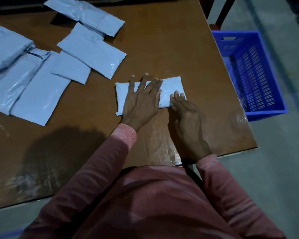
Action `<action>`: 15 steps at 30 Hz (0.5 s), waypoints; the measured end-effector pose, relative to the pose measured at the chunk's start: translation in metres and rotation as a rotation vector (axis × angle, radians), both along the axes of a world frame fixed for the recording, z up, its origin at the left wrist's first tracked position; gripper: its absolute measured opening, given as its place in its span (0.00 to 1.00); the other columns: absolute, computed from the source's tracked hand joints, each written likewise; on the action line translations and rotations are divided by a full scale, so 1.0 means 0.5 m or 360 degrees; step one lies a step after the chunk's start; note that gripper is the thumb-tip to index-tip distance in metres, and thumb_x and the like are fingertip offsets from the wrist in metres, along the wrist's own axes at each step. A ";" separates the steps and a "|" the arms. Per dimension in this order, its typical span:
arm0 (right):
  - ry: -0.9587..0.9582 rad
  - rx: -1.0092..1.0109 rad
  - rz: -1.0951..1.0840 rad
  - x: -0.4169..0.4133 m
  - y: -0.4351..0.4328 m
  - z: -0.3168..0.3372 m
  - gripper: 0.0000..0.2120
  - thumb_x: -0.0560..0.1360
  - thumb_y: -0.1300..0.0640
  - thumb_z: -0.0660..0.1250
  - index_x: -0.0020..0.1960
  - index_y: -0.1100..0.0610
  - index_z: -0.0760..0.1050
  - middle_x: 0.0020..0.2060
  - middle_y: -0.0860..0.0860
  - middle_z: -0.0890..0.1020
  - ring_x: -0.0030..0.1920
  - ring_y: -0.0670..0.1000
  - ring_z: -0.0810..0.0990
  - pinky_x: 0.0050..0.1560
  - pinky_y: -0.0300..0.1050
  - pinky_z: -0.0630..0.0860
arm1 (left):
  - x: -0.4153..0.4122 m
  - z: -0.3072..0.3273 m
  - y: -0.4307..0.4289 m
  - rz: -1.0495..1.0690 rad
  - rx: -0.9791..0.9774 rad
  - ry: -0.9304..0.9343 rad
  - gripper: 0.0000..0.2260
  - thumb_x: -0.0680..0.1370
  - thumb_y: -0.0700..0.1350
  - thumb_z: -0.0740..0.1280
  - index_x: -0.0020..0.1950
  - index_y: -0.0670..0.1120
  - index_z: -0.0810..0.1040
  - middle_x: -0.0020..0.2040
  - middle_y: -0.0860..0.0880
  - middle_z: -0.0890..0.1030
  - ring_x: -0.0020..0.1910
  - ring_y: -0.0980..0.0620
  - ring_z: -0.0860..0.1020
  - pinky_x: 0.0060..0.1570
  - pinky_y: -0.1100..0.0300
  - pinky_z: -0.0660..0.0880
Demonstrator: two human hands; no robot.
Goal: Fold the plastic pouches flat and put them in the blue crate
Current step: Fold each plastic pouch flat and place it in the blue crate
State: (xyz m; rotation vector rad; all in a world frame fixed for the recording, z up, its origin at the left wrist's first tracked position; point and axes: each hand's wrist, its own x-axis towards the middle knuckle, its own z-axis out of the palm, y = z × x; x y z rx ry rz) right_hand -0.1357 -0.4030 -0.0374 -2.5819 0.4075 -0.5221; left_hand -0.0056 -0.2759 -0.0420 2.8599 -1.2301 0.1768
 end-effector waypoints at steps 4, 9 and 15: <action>0.0034 -0.0031 0.0004 0.024 -0.010 0.072 0.17 0.70 0.68 0.63 0.55 0.63 0.84 0.53 0.63 0.85 0.53 0.64 0.84 0.50 0.53 0.80 | -0.001 0.006 0.001 0.0017 -0.0009 0.0005 0.26 0.86 0.57 0.45 0.81 0.49 0.65 0.78 0.47 0.70 0.80 0.42 0.62 0.76 0.33 0.54; 0.0353 0.0112 0.0130 0.114 -0.075 0.108 0.20 0.78 0.60 0.69 0.69 0.57 0.77 0.64 0.59 0.80 0.64 0.60 0.77 0.62 0.45 0.69 | -0.003 0.012 0.003 0.0023 -0.0039 0.0033 0.26 0.86 0.55 0.44 0.80 0.49 0.66 0.78 0.48 0.71 0.80 0.43 0.63 0.77 0.34 0.53; 0.0631 0.0168 0.0404 0.140 -0.132 0.071 0.21 0.80 0.48 0.65 0.72 0.50 0.74 0.71 0.47 0.76 0.65 0.56 0.78 0.69 0.53 0.72 | -0.001 0.021 0.004 0.0021 -0.0069 0.0088 0.23 0.87 0.53 0.49 0.79 0.48 0.69 0.76 0.49 0.73 0.79 0.43 0.64 0.77 0.34 0.53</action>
